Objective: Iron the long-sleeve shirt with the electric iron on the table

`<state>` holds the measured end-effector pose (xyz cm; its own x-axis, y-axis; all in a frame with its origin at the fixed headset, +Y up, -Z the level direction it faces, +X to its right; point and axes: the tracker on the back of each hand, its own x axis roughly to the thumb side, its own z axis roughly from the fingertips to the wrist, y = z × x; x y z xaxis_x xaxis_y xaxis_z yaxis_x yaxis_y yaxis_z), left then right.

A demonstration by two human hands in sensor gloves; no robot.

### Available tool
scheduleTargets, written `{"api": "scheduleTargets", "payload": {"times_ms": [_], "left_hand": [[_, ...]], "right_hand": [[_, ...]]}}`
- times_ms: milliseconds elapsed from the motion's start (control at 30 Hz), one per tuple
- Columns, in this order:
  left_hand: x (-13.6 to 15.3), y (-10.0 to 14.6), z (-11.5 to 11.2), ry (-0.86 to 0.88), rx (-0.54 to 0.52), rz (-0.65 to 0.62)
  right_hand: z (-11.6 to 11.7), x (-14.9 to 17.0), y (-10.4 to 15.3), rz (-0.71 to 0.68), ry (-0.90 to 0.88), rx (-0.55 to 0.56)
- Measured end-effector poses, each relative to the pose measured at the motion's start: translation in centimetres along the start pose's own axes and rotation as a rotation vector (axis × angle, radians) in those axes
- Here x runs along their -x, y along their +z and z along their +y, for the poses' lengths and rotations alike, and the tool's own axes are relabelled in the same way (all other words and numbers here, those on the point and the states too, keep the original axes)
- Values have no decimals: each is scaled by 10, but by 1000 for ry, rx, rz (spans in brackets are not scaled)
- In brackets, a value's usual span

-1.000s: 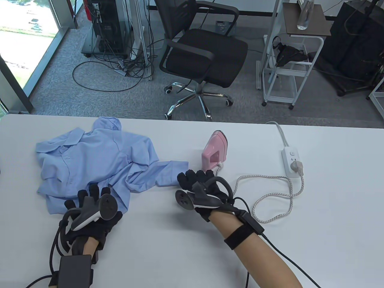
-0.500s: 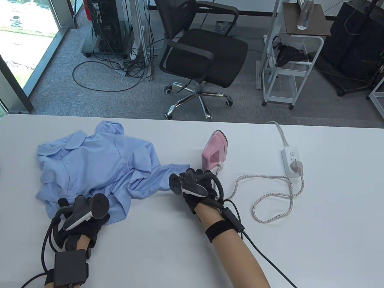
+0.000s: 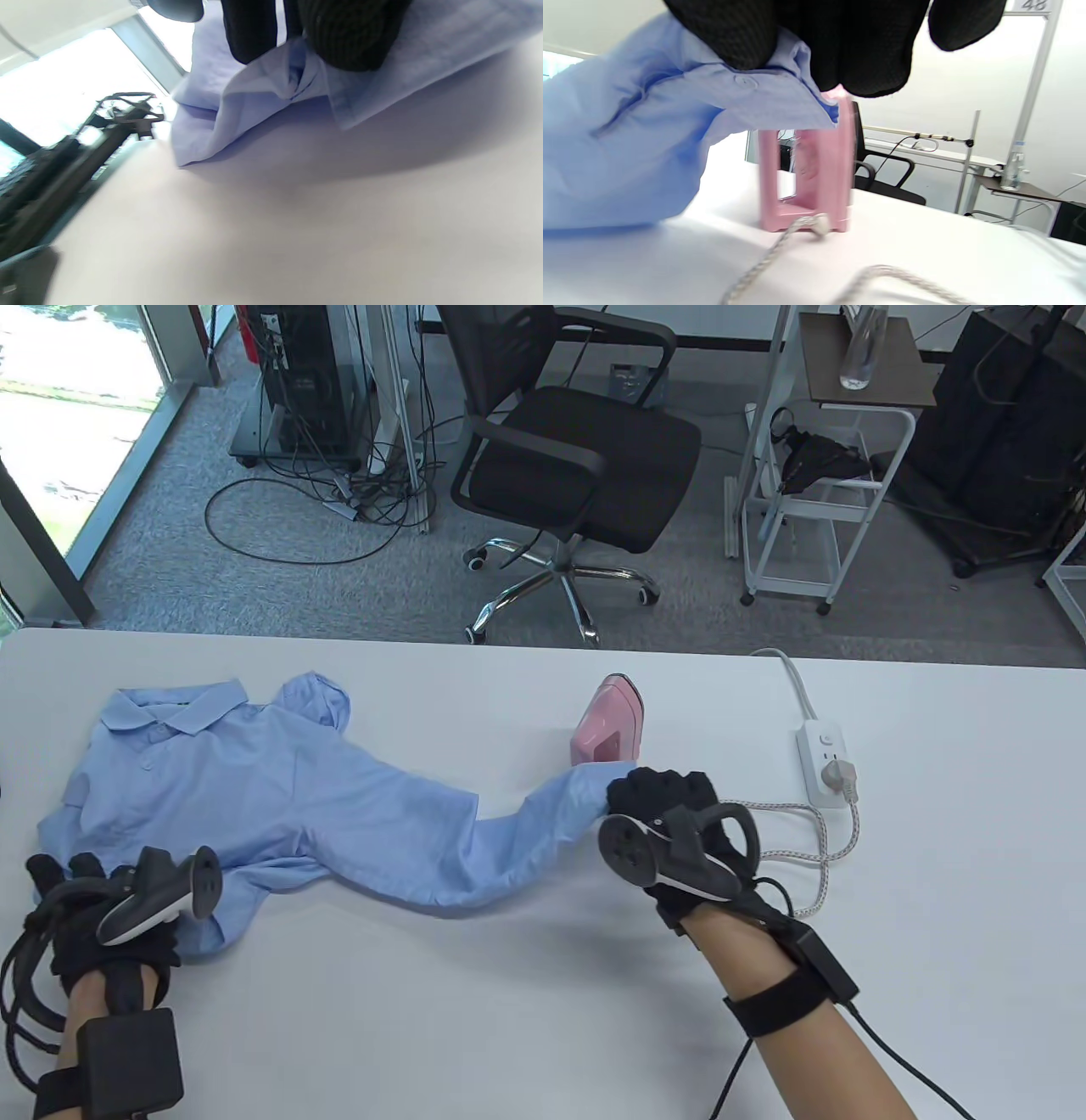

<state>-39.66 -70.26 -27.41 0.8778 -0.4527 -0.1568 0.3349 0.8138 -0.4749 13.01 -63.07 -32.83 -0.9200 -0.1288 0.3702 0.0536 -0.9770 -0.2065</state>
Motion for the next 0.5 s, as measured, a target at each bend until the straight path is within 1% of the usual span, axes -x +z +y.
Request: {"api": "scheduleTargets", "payload": {"times_ms": [100, 167, 233, 267, 300, 333, 367, 400, 433, 467, 500], "left_hand": [[27, 13, 5, 92, -48, 18], [41, 22, 6, 131, -90, 21], [55, 31, 1, 247, -110, -8], [60, 34, -6, 323, -97, -48], [60, 35, -12, 357, -75, -94], [57, 34, -22, 372, 35, -193], [53, 33, -30, 366, 205, -243], [48, 33, -40, 350, 435, -251], [45, 37, -43, 316, 516, -216], [42, 39, -43, 250, 508, -190], [38, 43, -35, 188, 456, -185]], "right_hand": [[-11, 26, 30, 22, -15, 8], [-13, 35, 51, 14, -37, 10], [-9, 42, 77, 7, -50, -11], [-3, 44, 90, -8, -56, -32], [2, 44, 99, -29, -62, -59], [15, 43, 112, -69, -69, -136], [28, 41, 123, -89, -57, -232], [39, 38, 130, -106, -36, -319], [48, 37, 136, -122, -17, -394], [58, 34, 143, -134, 8, -472], [63, 34, 145, -135, 24, -500]]}}
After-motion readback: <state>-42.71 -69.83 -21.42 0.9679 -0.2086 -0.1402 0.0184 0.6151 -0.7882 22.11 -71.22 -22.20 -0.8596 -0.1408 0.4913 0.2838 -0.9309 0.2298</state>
